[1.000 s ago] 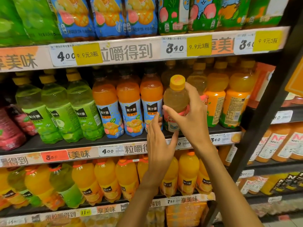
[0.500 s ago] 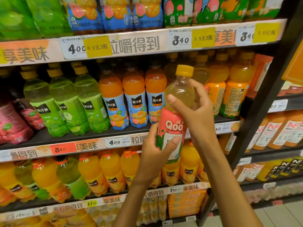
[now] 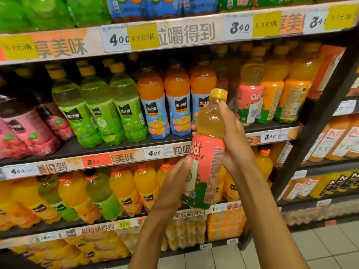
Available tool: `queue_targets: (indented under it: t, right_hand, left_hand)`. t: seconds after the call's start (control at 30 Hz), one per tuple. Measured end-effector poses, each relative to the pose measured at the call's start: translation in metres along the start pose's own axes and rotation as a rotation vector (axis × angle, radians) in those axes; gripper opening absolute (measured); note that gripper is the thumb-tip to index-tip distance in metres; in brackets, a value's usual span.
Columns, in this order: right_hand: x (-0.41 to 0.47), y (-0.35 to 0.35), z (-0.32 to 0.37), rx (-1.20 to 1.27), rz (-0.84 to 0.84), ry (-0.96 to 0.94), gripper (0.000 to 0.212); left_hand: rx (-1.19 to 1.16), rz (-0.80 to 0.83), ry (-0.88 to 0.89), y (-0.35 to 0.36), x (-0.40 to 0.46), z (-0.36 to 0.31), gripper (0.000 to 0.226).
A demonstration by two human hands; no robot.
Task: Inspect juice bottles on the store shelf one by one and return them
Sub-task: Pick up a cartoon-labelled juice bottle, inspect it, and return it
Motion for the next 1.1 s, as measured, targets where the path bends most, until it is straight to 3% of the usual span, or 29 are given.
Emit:
queue_targets:
  t: [0.1,0.17,0.23,0.37,0.47,0.53,0.63,0.83,0.97,1.1]
  right_hand:
    - [-0.004,-0.004,-0.004,-0.115,-0.029,0.007,0.04]
    - [-0.007,-0.005,-0.007,-0.143,-0.04,0.044,0.042]
    - [-0.009,-0.008,-0.01,-0.075,-0.06,0.076,0.046]
    - [-0.013,-0.011,-0.015,0.1,-0.029,0.114,0.043]
    - [-0.014,-0.006,-0.015,0.155,0.008,0.135,0.041]
    - [-0.013,-0.01,-0.009,0.112,-0.038,0.092,0.034]
    - [-0.012,-0.022,-0.002,0.02,-0.106,0.042,0.023]
    - [-0.011,-0.044,0.002,-0.141,-0.206,0.04,0.024]
    - [-0.007,-0.048,0.004,-0.077,-0.164,0.055,0.028]
    - [-0.005,-0.042,-0.004,0.22,-0.069,0.144,0.041]
  left_hand:
    - [0.027,0.01,0.015,0.006,-0.004,-0.001,0.061]
    - [-0.015,0.01,-0.009,0.012,-0.007,0.005,0.058]
    - [-0.087,0.035,-0.044,0.013,-0.01,0.01,0.056]
    - [-0.264,0.266,-0.062,0.028,-0.019,0.013,0.063]
    - [-0.272,0.322,-0.092,0.033,-0.018,0.015,0.067]
    - [-0.189,0.275,-0.075,0.028,-0.014,0.016,0.062]
    - [-0.005,0.056,-0.04,0.009,-0.002,0.013,0.05]
    - [0.119,-0.042,-0.013,0.02,0.006,0.01,0.062]
    - [-0.068,0.055,-0.094,0.029,0.009,0.021,0.053]
    - [-0.336,0.245,-0.176,0.052,0.003,0.025,0.059]
Point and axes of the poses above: each hand's wrist, its own x-axis towards the middle knuckle, its own y-axis out of the palm, z = x × y, the point moved 10 cm from there along x, towards the middle knuckle, and after that the axes turned 8 degrees about x, right-handed, at the moved point
